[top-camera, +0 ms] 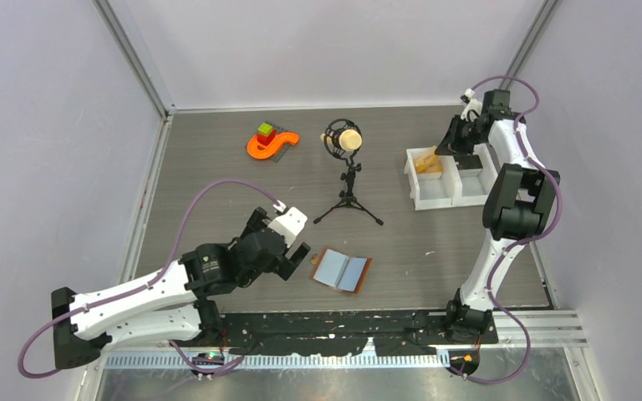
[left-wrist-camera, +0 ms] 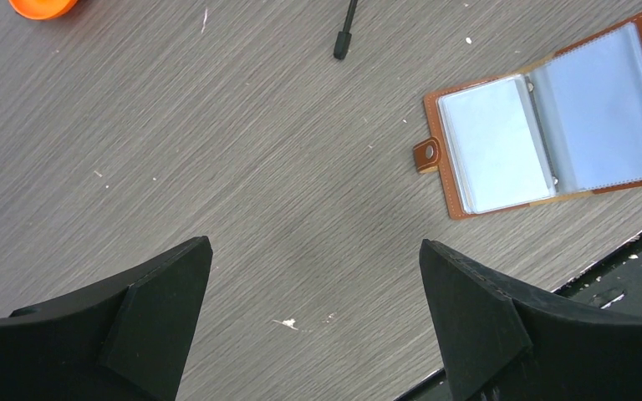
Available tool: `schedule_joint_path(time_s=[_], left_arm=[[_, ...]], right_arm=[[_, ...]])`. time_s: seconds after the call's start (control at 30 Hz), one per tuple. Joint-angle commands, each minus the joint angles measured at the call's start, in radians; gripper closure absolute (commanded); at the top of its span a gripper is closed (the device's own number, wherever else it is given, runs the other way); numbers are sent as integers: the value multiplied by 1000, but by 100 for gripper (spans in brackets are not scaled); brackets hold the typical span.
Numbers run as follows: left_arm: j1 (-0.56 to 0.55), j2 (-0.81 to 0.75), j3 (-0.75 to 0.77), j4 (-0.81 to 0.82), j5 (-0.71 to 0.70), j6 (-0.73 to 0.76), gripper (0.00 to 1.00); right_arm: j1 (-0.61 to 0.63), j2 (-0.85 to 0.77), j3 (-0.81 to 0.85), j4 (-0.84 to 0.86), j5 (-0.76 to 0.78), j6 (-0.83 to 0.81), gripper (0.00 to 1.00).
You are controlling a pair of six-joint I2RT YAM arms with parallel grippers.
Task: Take the credit cards out of the card holder
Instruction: Place the credit card in the storage box, then remove the credit card from the card holder.
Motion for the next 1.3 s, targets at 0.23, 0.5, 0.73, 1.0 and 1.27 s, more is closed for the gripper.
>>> schedule_joint_path(time_s=[0.23, 0.5, 0.73, 1.0, 1.27], left_arm=[[4, -5, 49, 7, -37, 10, 0], [39, -37, 1, 62, 13, -92, 0], [229, 2, -37, 59, 290, -191, 8], [304, 107, -81, 174, 565, -311, 22], [305, 55, -157, 226, 560, -337, 23]], right_arm=[[-5, 24, 110, 3, 95, 25, 72], [-5, -45, 145, -25, 173, 108, 70], [35, -279, -56, 14, 250, 213, 68], [235, -725, -526, 138, 491, 398, 59], [544, -1057, -953, 224, 585, 623, 52]])
